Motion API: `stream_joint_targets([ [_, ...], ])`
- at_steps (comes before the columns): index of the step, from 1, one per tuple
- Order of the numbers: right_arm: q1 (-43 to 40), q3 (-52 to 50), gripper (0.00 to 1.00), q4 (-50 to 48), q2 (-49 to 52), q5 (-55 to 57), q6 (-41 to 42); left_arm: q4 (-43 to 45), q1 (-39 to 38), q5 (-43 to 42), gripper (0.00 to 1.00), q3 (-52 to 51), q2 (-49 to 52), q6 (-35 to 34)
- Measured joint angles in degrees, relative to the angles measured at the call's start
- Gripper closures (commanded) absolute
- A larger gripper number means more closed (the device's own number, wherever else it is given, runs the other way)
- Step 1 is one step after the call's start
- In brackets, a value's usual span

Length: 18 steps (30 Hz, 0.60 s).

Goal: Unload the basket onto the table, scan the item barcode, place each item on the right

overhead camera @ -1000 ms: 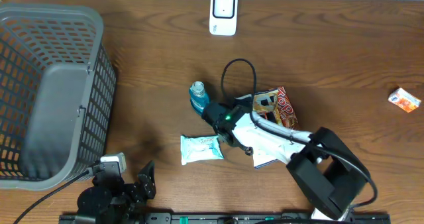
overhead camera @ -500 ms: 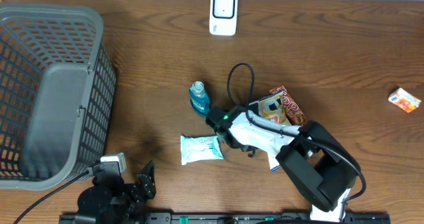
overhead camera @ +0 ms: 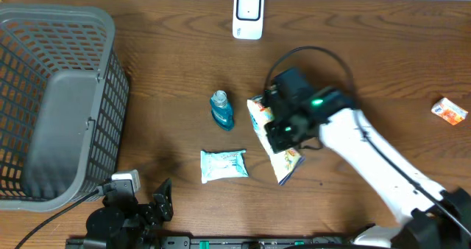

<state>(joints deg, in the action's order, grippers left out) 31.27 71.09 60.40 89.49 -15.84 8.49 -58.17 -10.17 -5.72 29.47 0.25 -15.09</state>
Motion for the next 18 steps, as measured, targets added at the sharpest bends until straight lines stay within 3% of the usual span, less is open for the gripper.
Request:
stream_joint_targets([
  [9, -10.6, -12.2, 0.99, -2.1, 0.3, -33.4, -22.4, 0.0, 0.0, 0.0, 0.14, 0.0, 0.0, 0.0],
  [18, -12.8, -23.4, 0.99, -14.3, 0.4, -58.3, -37.3, 0.0, 0.0, 0.0, 0.14, 0.0, 0.0, 0.0],
])
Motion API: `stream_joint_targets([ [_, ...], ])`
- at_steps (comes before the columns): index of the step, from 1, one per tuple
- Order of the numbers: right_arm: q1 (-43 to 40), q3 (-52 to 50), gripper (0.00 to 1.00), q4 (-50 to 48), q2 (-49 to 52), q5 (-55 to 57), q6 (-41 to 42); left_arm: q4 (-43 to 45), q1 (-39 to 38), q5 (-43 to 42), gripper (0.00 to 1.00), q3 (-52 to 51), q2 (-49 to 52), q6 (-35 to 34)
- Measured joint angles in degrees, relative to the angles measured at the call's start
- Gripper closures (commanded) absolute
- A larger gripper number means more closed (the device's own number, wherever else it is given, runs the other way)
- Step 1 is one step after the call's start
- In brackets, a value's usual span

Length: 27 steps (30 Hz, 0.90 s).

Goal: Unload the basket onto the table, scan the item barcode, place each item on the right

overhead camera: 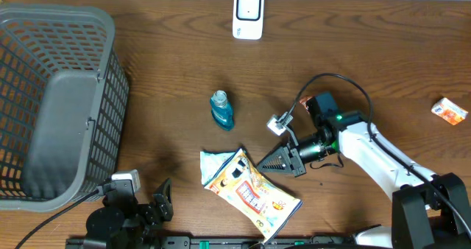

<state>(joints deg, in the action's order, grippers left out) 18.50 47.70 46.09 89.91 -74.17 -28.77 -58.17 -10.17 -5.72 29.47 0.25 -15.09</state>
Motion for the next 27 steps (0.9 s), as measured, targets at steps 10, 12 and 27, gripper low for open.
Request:
stream_joint_targets([
  [10, 0.1, -0.2, 0.35, -1.0, 0.0, 1.7, 2.8, 0.0, 0.0, 0.0, 0.14, 0.0, 0.0, 0.0],
  [12, 0.5, 0.9, 0.22, 0.3, -0.5, 3.8, 4.5, 0.0, 0.0, 0.0, 0.14, 0.0, 0.0, 0.0],
  [27, 32.5, 3.2, 0.01, -2.0, -12.4, 60.8, 39.3, 0.0, 0.0, 0.0, 0.14, 0.0, 0.0, 0.0],
])
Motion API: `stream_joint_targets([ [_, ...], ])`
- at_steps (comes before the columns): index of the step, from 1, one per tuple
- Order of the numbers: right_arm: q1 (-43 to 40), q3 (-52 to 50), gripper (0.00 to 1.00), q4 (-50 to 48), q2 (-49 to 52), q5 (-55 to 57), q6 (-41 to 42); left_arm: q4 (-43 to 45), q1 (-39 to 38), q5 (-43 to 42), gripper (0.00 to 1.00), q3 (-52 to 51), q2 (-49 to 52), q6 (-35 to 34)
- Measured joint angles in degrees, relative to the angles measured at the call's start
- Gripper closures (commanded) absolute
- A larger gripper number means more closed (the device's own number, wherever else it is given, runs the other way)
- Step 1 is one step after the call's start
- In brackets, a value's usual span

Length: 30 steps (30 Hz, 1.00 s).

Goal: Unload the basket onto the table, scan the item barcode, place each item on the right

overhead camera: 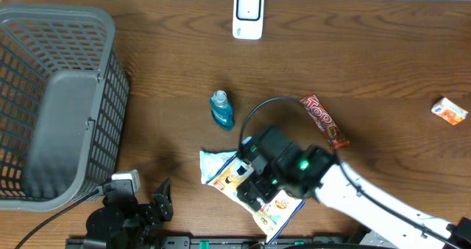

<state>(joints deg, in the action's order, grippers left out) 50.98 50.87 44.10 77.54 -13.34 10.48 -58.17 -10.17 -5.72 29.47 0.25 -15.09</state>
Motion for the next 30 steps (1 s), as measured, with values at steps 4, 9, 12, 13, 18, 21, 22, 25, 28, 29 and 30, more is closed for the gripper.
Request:
stream_joint_targets([
  [4, 8.1, 0.0, 0.01, -0.9, 2.5, 10.1, 6.8, 0.0, 0.0, 0.0, 0.14, 0.0, 0.0, 0.0],
  [9, 14.2, 0.0, 0.01, -2.6, 8.6, 15.7, 11.2, 0.0, 0.0, 0.0, 0.14, 0.0, 0.0, 0.0],
  [12, 16.4, 0.0, 0.01, -2.8, 12.1, 17.0, 13.2, 0.0, 0.0, 0.0, 0.14, 0.0, 0.0, 0.0],
  [13, 17.1, 0.0, 0.01, -2.7, 13.2, 17.7, 14.0, 0.0, 0.0, 0.0, 0.14, 0.0, 0.0, 0.0],
  [18, 19.6, 0.0, 0.01, -2.0, 15.8, 21.9, 18.4, 0.0, 0.0, 0.0, 0.14, 0.0, 0.0, 0.0],
  [21, 19.8, 0.1, 0.01, -1.9, 17.3, 23.7, 20.6, 0.0, 0.0, 0.0, 0.14, 0.0, 0.0, 0.0],
  [22, 19.8, 0.2, 0.01, -1.7, 18.3, 24.2, 21.3, 0.0, 0.0, 0.0, 0.14, 0.0, 0.0, 0.0],
  [25, 19.7, 2.2, 0.1, 0.0, 20.9, 24.5, 23.5, 0.0, 0.0, 0.0, 0.14, 0.0, 0.0, 0.0],
  [28, 19.8, 4.7, 0.57, 2.2, 23.6, 24.0, 25.2, 0.0, 0.0, 0.0, 0.14, 0.0, 0.0, 0.0],
  [29, 19.8, 6.1, 0.72, 3.5, 24.8, 24.4, 26.1, 0.0, 0.0, 0.0, 0.14, 0.0, 0.0, 0.0],
  [30, 19.8, 7.3, 0.84, 5.0, 25.9, 25.3, 26.9, 0.0, 0.0, 0.0, 0.14, 0.0, 0.0, 0.0],
])
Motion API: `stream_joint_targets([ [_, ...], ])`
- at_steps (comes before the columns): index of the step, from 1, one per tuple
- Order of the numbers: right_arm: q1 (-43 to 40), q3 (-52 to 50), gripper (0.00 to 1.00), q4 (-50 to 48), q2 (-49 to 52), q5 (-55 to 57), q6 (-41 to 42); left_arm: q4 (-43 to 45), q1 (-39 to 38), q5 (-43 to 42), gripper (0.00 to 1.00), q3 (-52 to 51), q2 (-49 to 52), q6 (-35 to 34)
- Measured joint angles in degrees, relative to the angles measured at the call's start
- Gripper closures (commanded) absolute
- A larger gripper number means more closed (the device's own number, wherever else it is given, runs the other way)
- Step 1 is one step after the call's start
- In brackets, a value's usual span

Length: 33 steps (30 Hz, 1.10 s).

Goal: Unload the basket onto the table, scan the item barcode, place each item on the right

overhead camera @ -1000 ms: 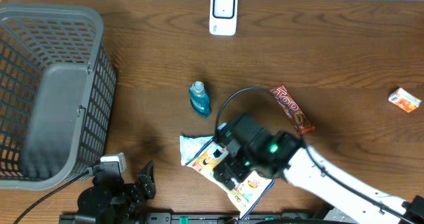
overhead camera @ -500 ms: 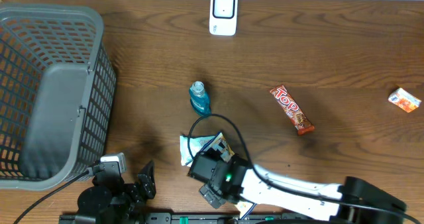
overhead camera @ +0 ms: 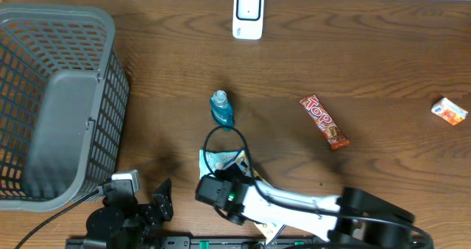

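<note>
The white barcode scanner [overhead camera: 248,15] stands at the table's far edge. My right arm reaches left along the near edge, and its gripper [overhead camera: 218,194] hangs over the snack bag [overhead camera: 269,225]. Only a yellow-and-blue corner of the bag shows beneath the arm. A white-and-teal wipes packet [overhead camera: 219,159] lies just beyond the gripper, partly covered by it. The fingers are hidden under the dark wrist, so their state does not show. My left gripper [overhead camera: 160,199] rests folded at the near left edge, away from every item.
A grey mesh basket [overhead camera: 110,94] fills the left side. A small blue bottle [overhead camera: 221,109] stands mid-table, above the wipes packet. A red chocolate bar [overhead camera: 324,121] lies to the right, and a small orange-and-white packet [overhead camera: 449,110] lies near the right edge.
My right gripper has shifted left and nearer the front edge, from over the middle of the snack bag to its left end. More of the bag is now covered. The left arm stayed put.
At first my right gripper was on the snack bag to the right of the bottle. Then the bag lay lower, beside the wipes packet, with the gripper to its right. Later the chocolate bar showed where the bag had been. The arm covered the bag, and now reaches farther left.
</note>
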<state>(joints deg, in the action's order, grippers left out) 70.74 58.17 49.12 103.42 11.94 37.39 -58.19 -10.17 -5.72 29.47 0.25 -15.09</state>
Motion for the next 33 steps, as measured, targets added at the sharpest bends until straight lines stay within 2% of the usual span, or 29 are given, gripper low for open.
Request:
stream_joint_targets([
  [2, 0.0, 1.7, 0.99, 2.7, 1.2, 2.0, 1.5, 0.1, 0.0, 0.0, 0.14, 0.0, 0.0, 0.0],
  [9, -0.3, 7.6, 0.99, 12.1, 3.7, 3.4, 5.7, 0.0, 0.0, 0.0, 0.14, 0.0, 0.0, 0.0],
  [14, -3.1, 11.5, 0.99, 13.1, 2.7, -3.0, 0.6, 0.0, 0.0, 0.0, 0.14, 0.0, 0.0, 0.0],
  [18, -8.3, 12.1, 0.99, 12.6, -1.9, -13.1, -7.9, 0.0, 0.0, 0.0, 0.14, 0.0, 0.0, 0.0],
  [25, -21.3, 12.4, 0.99, 14.4, -6.7, -42.8, -29.5, 0.0, 0.0, 0.0, 0.14, 0.0, 0.0, 0.0],
  [29, -24.9, 12.4, 0.99, 14.7, -6.7, -56.9, -37.4, 0.0, 0.0, 0.0, 0.14, 0.0, 0.0, 0.0],
  [33, -26.0, 12.4, 0.99, 14.5, -6.7, -70.2, -41.2, 0.0, 0.0, 0.0, 0.14, 0.0, 0.0, 0.0],
])
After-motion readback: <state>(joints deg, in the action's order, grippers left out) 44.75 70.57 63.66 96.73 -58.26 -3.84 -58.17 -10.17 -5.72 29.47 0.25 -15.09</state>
